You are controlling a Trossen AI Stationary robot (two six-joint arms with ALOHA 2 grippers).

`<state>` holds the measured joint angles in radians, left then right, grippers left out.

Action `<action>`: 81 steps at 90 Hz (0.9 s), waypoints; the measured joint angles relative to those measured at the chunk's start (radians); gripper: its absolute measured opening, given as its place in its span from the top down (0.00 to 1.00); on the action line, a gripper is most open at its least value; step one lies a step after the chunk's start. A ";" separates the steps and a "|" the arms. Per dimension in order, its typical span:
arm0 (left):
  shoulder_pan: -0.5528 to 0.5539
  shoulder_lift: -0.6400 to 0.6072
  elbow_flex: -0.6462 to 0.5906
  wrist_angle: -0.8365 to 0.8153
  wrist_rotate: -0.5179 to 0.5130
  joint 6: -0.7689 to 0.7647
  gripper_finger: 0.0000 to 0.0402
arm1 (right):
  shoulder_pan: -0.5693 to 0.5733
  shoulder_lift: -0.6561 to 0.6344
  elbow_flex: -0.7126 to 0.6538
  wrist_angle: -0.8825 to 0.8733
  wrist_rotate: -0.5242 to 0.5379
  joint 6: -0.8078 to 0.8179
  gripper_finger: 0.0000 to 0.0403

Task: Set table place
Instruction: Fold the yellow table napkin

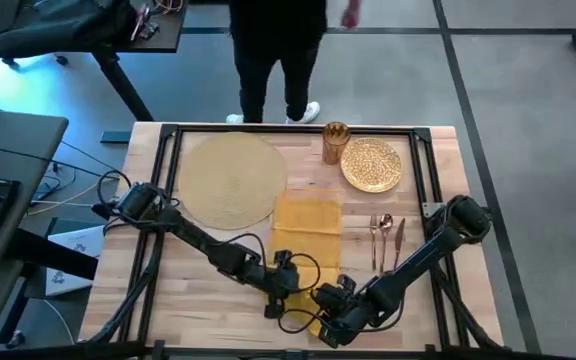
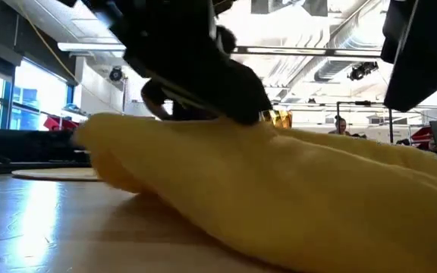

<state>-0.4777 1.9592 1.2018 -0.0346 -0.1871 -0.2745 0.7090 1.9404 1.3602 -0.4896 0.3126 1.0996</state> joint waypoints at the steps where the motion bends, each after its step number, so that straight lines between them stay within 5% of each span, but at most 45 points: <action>1: -0.001 0.002 0.000 -0.005 0.000 0.000 1.00 | 0.000 0.001 0.000 0.000 0.002 0.000 0.60; 49: -0.007 0.013 -0.001 -0.104 0.074 0.044 0.99 | -0.109 0.123 0.000 0.006 -0.009 0.057 0.60; 81: -0.017 0.014 -0.001 -0.135 0.104 0.042 0.80 | -0.120 0.134 0.002 -0.084 -0.083 0.206 0.60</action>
<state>-0.4948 1.9728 1.2011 -0.1698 -0.0831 -0.2329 0.5888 2.0739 1.3624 -0.5732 0.2296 1.3055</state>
